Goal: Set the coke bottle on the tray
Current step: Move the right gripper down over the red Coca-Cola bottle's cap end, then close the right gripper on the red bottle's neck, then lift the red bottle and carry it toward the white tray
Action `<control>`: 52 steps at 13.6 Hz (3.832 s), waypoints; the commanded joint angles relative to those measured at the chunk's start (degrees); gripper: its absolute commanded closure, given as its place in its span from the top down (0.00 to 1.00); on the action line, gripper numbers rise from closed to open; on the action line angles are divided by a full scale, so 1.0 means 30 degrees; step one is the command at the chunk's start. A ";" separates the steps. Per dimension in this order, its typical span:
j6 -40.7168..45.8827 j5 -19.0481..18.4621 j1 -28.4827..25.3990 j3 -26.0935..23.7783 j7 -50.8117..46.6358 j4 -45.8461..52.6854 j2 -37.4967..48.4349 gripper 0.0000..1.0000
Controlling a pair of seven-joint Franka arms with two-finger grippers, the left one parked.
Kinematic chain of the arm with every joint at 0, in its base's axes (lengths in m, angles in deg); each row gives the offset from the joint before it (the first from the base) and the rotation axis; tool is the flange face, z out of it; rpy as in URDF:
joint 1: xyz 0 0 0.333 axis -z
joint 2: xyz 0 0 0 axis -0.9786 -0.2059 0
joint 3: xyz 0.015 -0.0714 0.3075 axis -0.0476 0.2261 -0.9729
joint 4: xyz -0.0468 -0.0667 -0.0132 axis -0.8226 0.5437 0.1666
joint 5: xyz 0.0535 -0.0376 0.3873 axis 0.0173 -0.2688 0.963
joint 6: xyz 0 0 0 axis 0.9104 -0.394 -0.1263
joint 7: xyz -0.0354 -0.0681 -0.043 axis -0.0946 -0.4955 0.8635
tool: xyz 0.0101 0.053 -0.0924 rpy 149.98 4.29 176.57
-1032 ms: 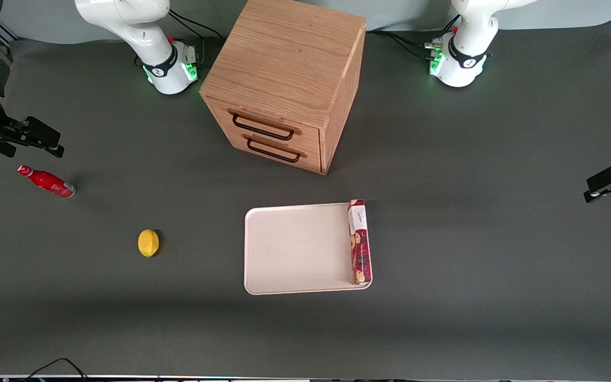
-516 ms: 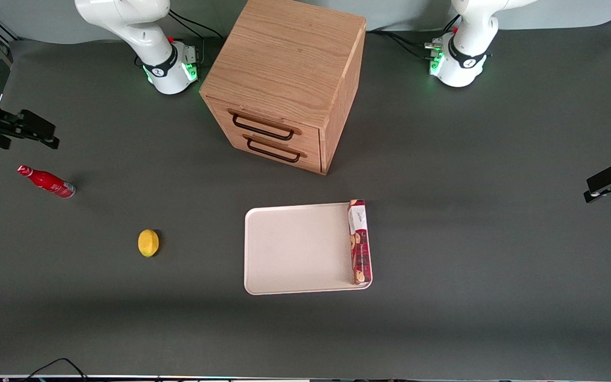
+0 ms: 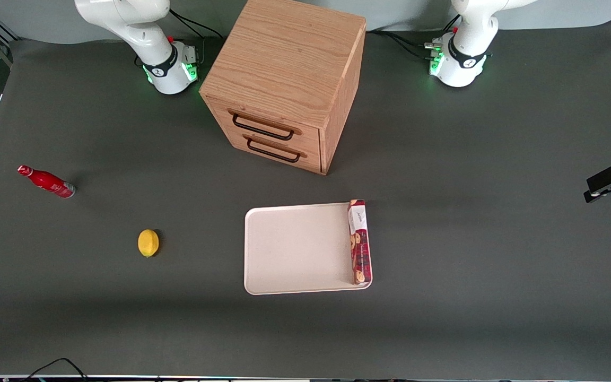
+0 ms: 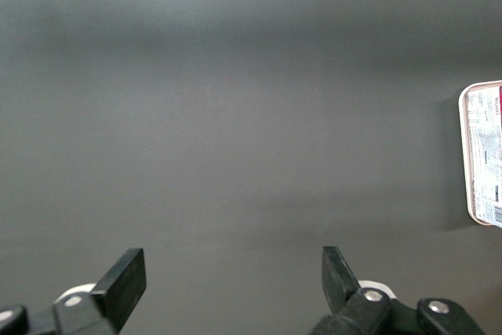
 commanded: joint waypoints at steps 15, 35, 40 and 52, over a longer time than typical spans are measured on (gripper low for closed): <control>-1.3473 0.1219 -0.0183 0.2279 0.3088 -1.0111 -0.1369 0.81; -1.0355 0.1219 -0.0944 0.1958 0.2649 -0.7398 -0.1399 0.10; -0.1974 0.1190 -0.0829 -0.0264 0.1919 0.0275 -0.1399 0.08; 0.2532 0.2101 -0.0065 -1.5701 -2.0388 0.9694 -0.5963 0.06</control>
